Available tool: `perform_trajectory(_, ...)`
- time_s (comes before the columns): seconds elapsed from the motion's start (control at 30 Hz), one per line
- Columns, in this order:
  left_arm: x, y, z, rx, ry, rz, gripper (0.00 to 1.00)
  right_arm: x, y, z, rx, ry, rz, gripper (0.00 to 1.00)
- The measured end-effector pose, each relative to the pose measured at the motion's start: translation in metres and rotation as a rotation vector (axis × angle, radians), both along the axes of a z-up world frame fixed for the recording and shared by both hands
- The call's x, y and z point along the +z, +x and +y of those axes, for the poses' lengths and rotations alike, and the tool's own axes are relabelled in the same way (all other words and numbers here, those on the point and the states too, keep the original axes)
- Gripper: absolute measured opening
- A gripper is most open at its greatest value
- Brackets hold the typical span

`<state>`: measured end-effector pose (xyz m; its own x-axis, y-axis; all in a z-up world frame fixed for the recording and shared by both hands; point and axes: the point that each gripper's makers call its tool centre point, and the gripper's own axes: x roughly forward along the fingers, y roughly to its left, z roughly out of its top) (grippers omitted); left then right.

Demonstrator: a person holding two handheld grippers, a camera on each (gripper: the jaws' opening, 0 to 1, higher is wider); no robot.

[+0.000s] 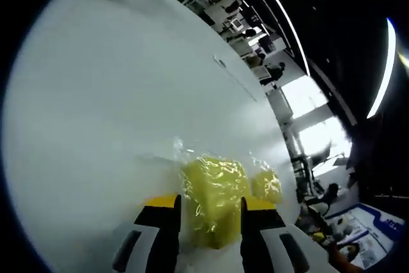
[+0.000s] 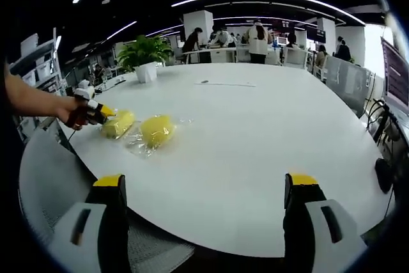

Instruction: Compare the silicone blocks by pressing each to a similar depth, holding the contact briefly, and releasing to observe deformation and rebound differences across the visible hardness samples.

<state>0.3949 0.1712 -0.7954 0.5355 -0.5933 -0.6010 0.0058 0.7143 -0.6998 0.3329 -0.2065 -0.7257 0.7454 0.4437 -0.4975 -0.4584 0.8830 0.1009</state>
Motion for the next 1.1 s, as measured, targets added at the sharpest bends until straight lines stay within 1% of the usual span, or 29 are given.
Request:
perform_trajectory(0.03, 0.006, 0.003, -0.007, 0.022, -0.071, -0.015, 0.28, 0.000, 0.000, 0.000, 0.000, -0.005, -0.001, 0.97)
perform_trajectory(0.07, 0.006, 0.001, -0.008, 0.041, -0.096, 0.008, 0.27, 0.001, 0.000, 0.000, -0.003, -0.016, -0.006, 0.97)
perform_trajectory(0.1, 0.002, 0.000, -0.005, 0.042, -0.060, 0.008, 0.26, 0.000, 0.001, -0.001, -0.003, -0.019, -0.006, 0.97)
perform_trajectory(0.17, 0.002, 0.000, -0.005, 0.023, -0.024, -0.021, 0.24, -0.001, 0.001, 0.000, 0.001, -0.017, -0.004, 0.97)
perform_trajectory(0.27, 0.001, 0.000, -0.005, 0.036, -0.033, -0.017, 0.21, -0.001, 0.001, 0.000, 0.005, -0.020, -0.004, 0.97)
perform_trajectory(0.33, -0.001, 0.000, -0.004, 0.048, -0.052, -0.004, 0.19, -0.001, 0.001, 0.002, 0.012, -0.022, -0.003, 0.97)
perform_trajectory(0.4, -0.001, -0.001, -0.004, 0.056, -0.076, 0.024, 0.15, -0.003, 0.001, 0.002, 0.016, -0.023, 0.002, 0.97)
perform_trajectory(0.43, -0.001, -0.002, -0.004, 0.054, -0.071, 0.029, 0.13, -0.003, 0.001, 0.002, 0.017, -0.024, 0.003, 0.97)
perform_trajectory(0.47, 0.000, -0.003, -0.006, 0.043, -0.049, 0.026, 0.11, -0.004, 0.001, 0.002, 0.018, -0.029, 0.003, 0.97)
perform_trajectory(0.5, 0.002, -0.005, -0.008, 0.027, -0.024, 0.010, 0.10, -0.003, 0.001, 0.003, 0.021, -0.027, 0.004, 0.97)
perform_trajectory(0.53, 0.002, -0.004, -0.008, 0.029, -0.022, 0.011, 0.08, -0.002, 0.001, 0.004, 0.023, -0.025, 0.004, 0.97)
perform_trajectory(0.6, 0.000, -0.004, -0.006, 0.048, -0.042, 0.024, 0.06, -0.001, 0.003, 0.005, 0.027, -0.026, 0.002, 0.97)
perform_trajectory(0.67, 0.001, -0.004, -0.005, 0.074, -0.085, 0.036, 0.05, -0.001, 0.003, 0.006, 0.034, -0.026, 0.002, 0.97)
perform_trajectory(0.83, 0.003, -0.005, -0.003, 0.085, -0.099, 0.022, 0.03, -0.001, 0.003, 0.009, 0.046, -0.021, 0.001, 0.97)
perform_trajectory(0.93, 0.006, -0.005, 0.001, 0.110, -0.103, 0.017, 0.02, -0.004, 0.003, 0.011, 0.053, -0.015, 0.004, 0.97)
perform_trajectory(1.03, 0.013, -0.005, 0.005, 0.115, -0.090, -0.012, 0.01, -0.001, 0.004, 0.019, 0.077, 0.005, -0.010, 0.97)
perform_trajectory(1.07, 0.014, -0.002, 0.007, 0.104, -0.094, -0.030, 0.01, 0.000, 0.005, 0.021, 0.090, 0.002, -0.017, 0.97)
perform_trajectory(1.1, 0.015, -0.003, 0.007, 0.103, -0.092, -0.034, 0.01, 0.000, 0.005, 0.023, 0.098, -0.002, -0.020, 0.97)
